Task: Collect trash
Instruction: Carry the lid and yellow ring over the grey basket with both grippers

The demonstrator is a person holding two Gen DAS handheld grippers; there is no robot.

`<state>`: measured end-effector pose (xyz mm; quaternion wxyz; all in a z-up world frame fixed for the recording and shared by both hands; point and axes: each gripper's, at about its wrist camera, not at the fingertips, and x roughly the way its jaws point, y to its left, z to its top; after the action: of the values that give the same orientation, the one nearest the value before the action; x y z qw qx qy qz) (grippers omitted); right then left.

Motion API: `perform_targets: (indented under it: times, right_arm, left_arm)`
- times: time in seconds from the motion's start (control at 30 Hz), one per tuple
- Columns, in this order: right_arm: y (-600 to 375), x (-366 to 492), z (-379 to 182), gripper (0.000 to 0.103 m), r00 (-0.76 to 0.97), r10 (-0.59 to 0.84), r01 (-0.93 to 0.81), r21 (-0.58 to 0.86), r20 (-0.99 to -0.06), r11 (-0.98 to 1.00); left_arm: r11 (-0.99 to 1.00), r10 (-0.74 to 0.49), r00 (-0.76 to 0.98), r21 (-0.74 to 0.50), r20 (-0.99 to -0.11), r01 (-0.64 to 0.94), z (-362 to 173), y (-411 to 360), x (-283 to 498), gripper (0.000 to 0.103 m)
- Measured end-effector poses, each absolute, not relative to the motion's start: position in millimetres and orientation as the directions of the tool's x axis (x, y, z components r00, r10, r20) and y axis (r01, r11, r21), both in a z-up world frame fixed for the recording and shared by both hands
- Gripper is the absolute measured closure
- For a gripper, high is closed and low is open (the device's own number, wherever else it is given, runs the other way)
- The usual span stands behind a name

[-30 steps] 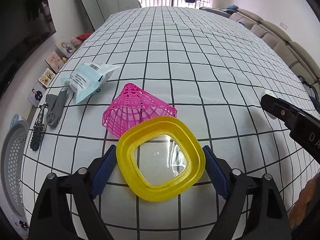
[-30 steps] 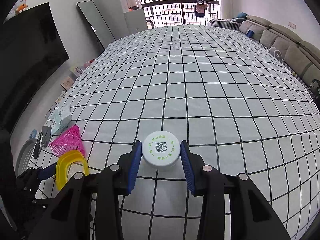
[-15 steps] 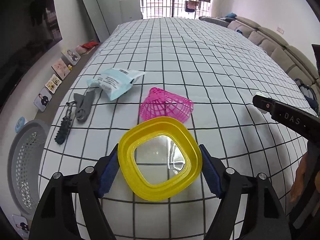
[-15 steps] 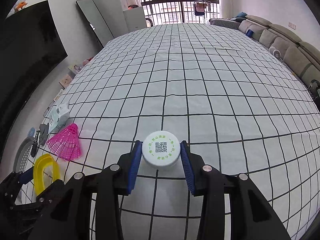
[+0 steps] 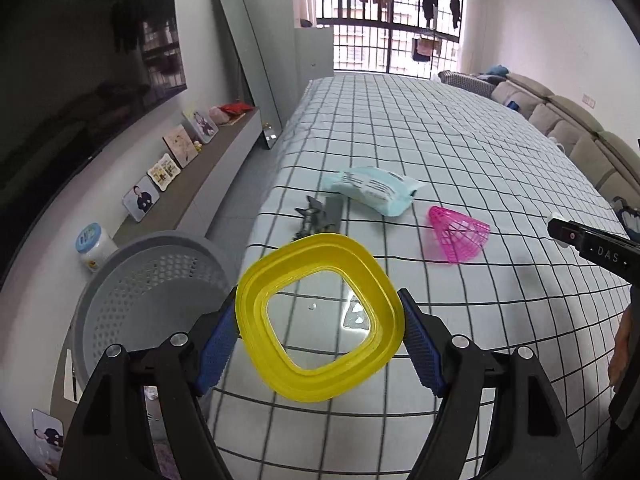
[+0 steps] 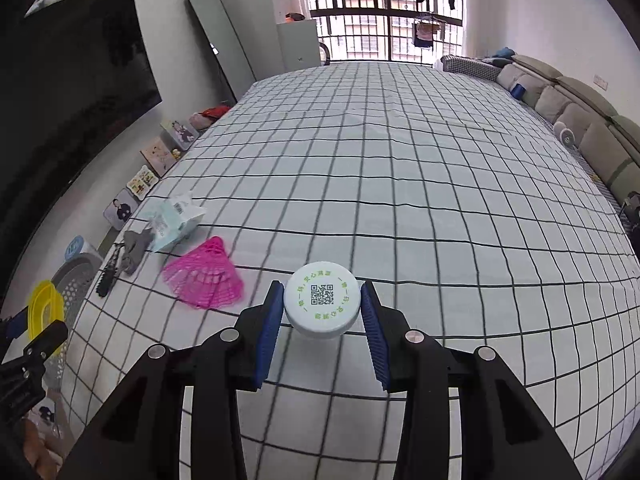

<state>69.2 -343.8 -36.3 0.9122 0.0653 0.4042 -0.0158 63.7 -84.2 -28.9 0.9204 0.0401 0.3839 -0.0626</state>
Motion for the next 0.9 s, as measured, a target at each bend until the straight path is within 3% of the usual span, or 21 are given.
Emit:
perform_targets:
  times: [0.37, 0.9]
  right_arm:
    - [-203.0, 62.0, -1.8, 0.065, 0.690, 0.194, -0.191, 0.083, -0.697, 0.978]
    - [-33.5, 110.8, -39.4, 0.065, 0.548, 0.359, -0.445, 0.100, -0.755, 0.890]
  left_arm:
    - [0.999, 0.018, 0.730, 0.036, -0.683, 0.009, -30.8, 8.0, 54.6, 0.030]
    - [0.988, 0.126, 0.680, 0.026, -0.722, -0.155, -61.2, 115.3, 70.3, 0.030]
